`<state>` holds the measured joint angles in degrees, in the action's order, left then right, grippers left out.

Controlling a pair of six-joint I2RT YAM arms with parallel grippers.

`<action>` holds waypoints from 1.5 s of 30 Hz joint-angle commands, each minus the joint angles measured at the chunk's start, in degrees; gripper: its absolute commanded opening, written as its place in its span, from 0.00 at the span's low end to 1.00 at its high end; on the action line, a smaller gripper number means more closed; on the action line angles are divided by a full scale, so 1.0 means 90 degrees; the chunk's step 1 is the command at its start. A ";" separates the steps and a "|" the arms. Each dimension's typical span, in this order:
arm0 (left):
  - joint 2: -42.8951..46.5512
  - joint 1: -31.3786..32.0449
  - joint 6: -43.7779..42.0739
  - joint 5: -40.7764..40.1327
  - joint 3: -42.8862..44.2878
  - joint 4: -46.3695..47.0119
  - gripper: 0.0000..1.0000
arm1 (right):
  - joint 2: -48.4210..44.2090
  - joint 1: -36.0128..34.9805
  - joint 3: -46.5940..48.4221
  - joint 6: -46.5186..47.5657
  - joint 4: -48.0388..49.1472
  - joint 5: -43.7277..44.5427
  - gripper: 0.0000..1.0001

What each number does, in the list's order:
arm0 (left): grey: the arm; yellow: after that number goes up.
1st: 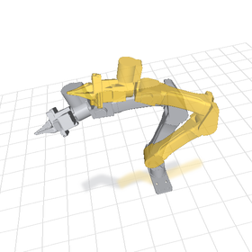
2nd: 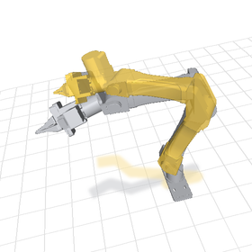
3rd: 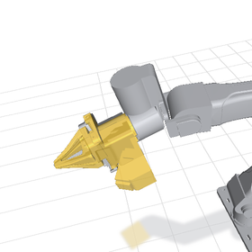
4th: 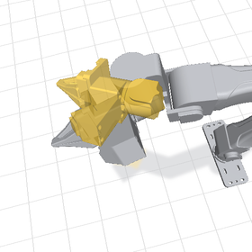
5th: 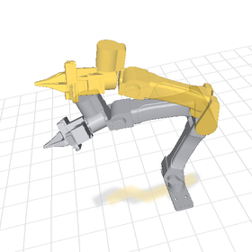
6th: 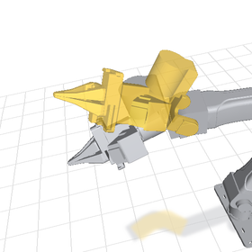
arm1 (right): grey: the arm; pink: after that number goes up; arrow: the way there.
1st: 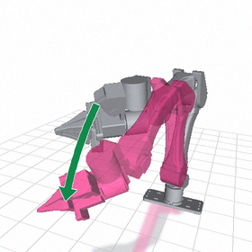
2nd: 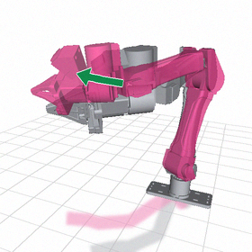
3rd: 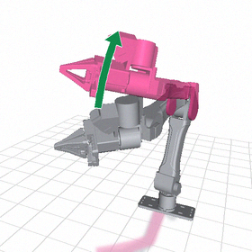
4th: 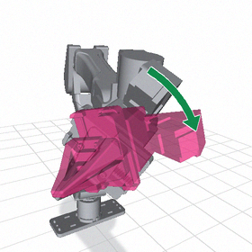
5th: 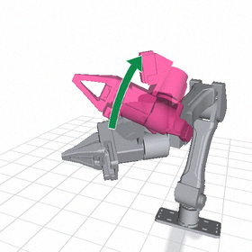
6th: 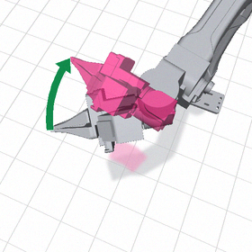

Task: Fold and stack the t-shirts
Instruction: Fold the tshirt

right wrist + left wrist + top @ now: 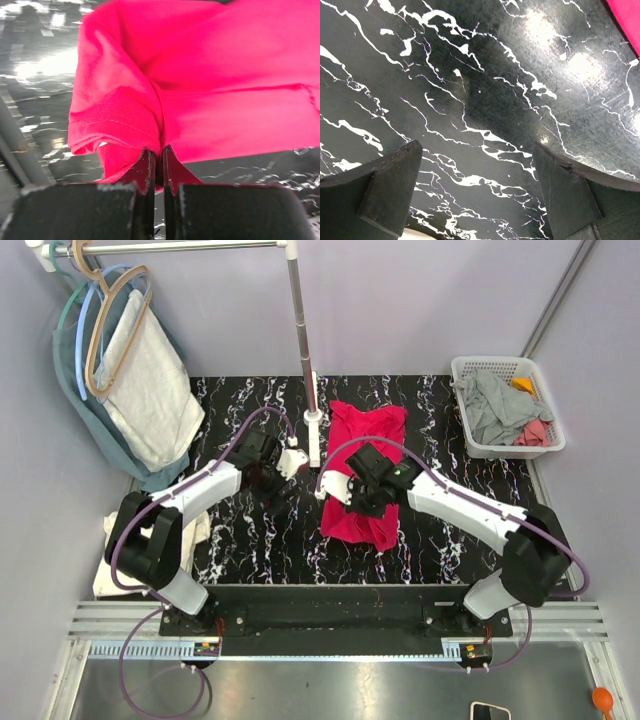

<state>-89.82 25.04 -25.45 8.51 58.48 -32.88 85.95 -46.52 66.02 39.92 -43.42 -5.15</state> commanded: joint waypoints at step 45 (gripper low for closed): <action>-0.0205 -0.0038 -0.0131 0.0040 0.0133 0.0304 0.99 | 0.3155 0.1390 0.2401 0.0945 0.1396 0.1323 0.40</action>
<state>-91.81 24.84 -26.72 8.51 59.20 -32.67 113.34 -34.52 85.12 49.36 -36.10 2.04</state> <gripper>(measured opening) 0.983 0.350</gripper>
